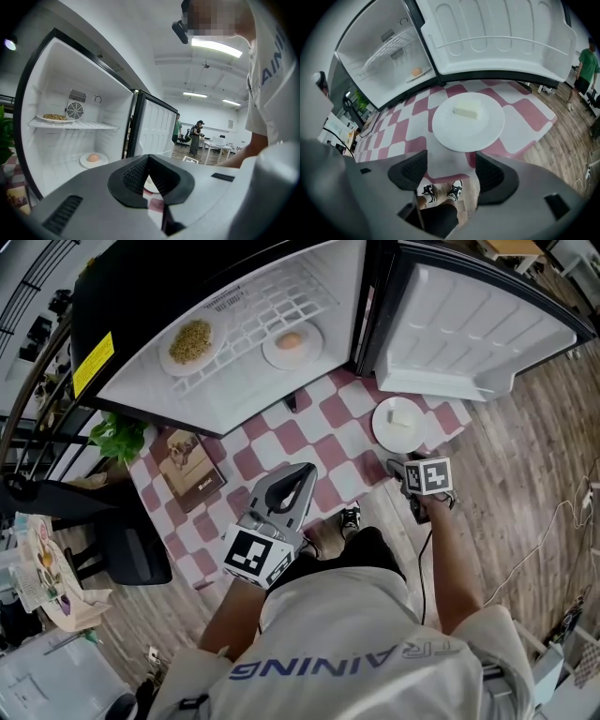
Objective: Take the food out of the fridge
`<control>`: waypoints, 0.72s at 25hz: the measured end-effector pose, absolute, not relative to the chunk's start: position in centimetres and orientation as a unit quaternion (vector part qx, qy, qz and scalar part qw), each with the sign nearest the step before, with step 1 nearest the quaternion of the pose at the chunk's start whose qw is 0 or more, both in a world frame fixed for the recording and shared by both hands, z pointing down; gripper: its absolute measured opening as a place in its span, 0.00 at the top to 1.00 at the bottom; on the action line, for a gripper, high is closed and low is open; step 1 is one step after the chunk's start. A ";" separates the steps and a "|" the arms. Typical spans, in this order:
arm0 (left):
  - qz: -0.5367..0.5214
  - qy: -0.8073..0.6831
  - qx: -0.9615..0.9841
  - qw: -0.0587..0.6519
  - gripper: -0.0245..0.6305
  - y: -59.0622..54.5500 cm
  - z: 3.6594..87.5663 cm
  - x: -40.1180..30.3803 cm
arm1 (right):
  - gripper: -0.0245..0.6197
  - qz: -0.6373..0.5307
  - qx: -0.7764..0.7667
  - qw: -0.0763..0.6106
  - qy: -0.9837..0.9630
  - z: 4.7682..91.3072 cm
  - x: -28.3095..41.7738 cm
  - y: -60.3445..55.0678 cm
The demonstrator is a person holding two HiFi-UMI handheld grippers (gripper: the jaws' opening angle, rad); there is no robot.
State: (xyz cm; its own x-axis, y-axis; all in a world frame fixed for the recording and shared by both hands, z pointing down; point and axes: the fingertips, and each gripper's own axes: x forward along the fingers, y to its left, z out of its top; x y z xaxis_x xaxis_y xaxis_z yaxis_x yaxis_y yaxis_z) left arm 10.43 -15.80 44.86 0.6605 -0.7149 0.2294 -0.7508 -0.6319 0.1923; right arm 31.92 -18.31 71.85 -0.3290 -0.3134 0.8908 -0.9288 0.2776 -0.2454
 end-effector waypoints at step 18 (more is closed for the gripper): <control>0.030 -0.473 0.876 0.088 0.95 -15.0 39.7 4.9 | 0.92 0.260 0.448 0.153 -0.842 51.6 22.3 -23.1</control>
State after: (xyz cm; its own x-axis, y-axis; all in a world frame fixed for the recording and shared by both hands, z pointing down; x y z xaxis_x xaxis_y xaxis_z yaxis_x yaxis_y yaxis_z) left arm 4.88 -15.05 39.73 0.5500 -0.8239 0.1367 -0.8346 -0.5363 0.1258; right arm 22.31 -23.12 51.56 -0.5517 -0.6745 0.4906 -0.8337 0.4637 -0.2999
